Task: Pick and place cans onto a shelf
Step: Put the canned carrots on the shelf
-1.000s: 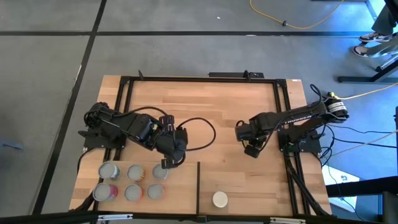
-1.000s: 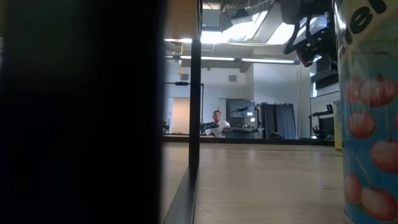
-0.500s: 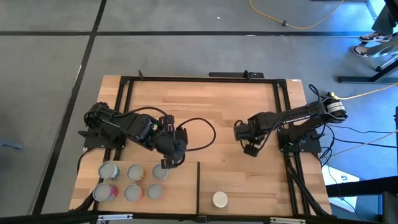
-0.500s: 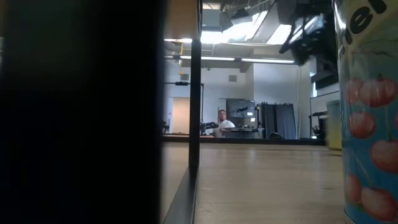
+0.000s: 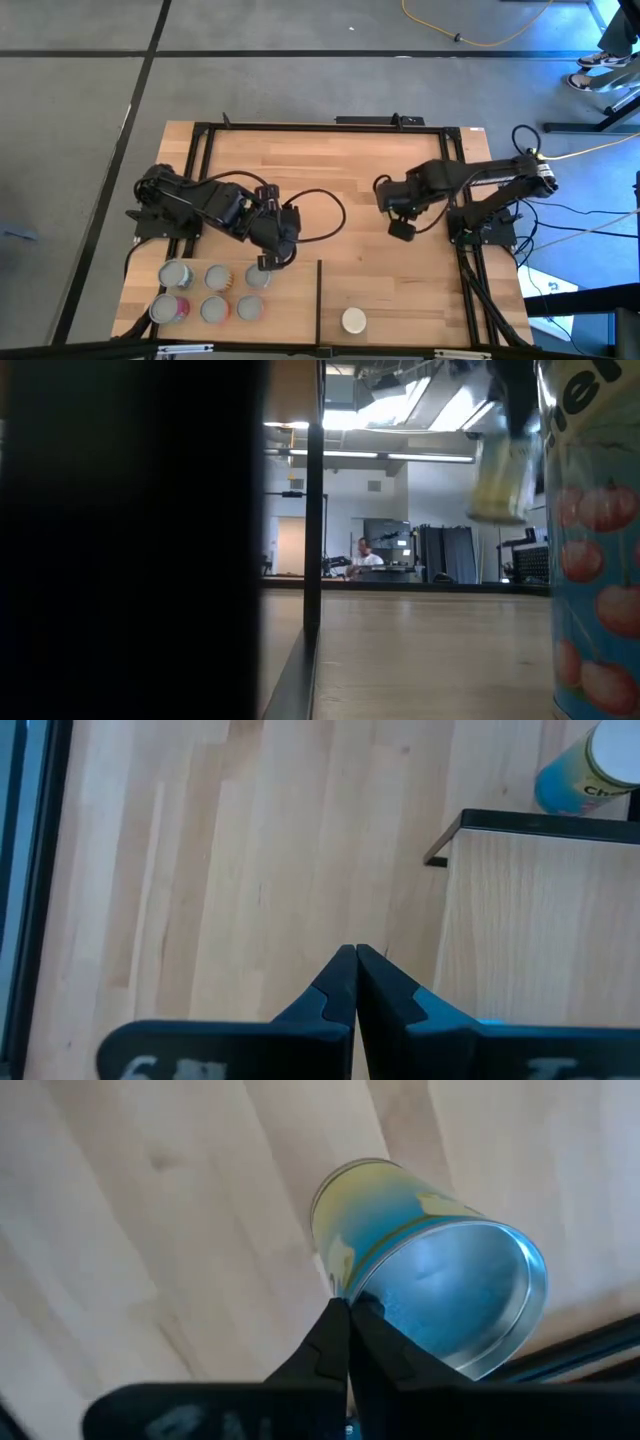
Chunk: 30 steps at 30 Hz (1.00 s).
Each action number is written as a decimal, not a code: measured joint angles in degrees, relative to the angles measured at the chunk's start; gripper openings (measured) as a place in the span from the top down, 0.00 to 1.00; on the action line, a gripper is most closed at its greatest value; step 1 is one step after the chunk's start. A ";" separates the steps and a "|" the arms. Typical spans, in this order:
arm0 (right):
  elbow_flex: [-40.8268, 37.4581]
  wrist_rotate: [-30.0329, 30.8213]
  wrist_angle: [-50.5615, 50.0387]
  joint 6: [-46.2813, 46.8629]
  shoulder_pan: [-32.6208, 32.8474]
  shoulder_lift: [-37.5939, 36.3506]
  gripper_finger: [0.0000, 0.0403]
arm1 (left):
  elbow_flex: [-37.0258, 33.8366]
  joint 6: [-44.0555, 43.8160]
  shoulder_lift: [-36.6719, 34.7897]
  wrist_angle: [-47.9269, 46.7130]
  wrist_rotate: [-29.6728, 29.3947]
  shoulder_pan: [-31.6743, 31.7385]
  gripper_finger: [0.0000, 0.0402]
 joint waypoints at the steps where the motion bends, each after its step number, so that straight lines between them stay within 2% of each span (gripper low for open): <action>1: 2.70 0.01 -1.13 -0.12 0.00 0.40 1.00 | -0.01 0.00 -0.22 -0.01 -0.02 -0.13 1.00; 7: 18.05 0.57 -2.59 -4.56 0.07 5.02 1.00 | 0.01 -0.04 -2.78 -0.02 -1.16 -0.62 1.00; 14: 36.28 2.07 -3.14 -13.72 0.84 15.82 1.00 | 0.01 -0.35 -5.83 -0.04 -1.92 -1.16 1.00; 21: 53.64 -0.59 -3.17 -21.27 4.24 26.92 1.00 | 0.01 -0.42 -7.53 -0.03 -1.42 -1.19 1.00; 25: 51.88 -5.35 2.11 -23.69 6.43 27.15 1.00 | 0.01 -0.22 -8.64 -0.07 -1.33 -1.20 1.00; 30: 52.05 -5.56 5.57 -22.67 9.76 27.16 1.00 | 0.01 -0.07 -9.77 -0.03 -1.45 -1.19 1.00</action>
